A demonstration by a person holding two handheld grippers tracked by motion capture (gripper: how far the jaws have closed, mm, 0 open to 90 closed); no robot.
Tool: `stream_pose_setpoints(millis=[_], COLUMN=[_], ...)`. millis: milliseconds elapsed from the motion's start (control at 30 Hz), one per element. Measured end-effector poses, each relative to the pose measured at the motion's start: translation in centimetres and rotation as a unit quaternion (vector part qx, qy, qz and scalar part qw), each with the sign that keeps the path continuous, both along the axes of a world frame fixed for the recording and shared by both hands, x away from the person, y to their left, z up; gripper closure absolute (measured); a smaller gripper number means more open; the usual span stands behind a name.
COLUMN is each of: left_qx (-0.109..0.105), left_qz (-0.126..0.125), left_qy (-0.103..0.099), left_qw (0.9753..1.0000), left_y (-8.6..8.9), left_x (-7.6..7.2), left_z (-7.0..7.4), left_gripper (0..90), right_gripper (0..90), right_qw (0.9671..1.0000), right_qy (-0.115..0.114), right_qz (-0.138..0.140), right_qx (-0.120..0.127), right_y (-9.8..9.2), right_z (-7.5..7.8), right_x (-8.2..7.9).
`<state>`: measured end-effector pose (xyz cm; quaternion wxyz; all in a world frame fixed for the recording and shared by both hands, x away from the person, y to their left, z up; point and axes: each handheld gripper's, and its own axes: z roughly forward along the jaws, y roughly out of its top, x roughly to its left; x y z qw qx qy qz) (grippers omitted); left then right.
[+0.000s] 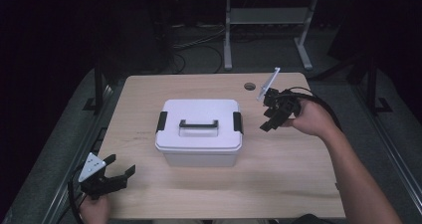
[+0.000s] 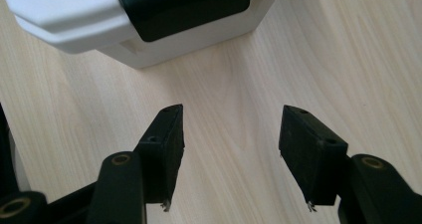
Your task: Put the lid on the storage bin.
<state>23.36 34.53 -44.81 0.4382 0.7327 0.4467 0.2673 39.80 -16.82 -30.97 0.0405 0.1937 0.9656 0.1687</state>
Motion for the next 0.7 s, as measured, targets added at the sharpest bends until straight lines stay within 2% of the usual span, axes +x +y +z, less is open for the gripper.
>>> stream_pose_setpoints(millis=[333,700], left_qx=[0.003,0.004], left_qz=[0.001,0.001], left_qy=[0.002,0.001], left_qw=[1.0000,1.0000], left_y=[0.0,-0.1], left_x=[-0.1,-0.1], left_z=[0.0,0.0], left_gripper=[15.0,15.0], right_gripper=[41.5,40.9], right_qw=[0.9998,0.9994], right_qy=[0.013,0.023], right_qz=[-0.012,-0.026], right_qx=[-0.003,0.005], right_y=[-1.4,-3.1], right_z=[-1.6,-2.9], right_x=[-0.2,-0.7])
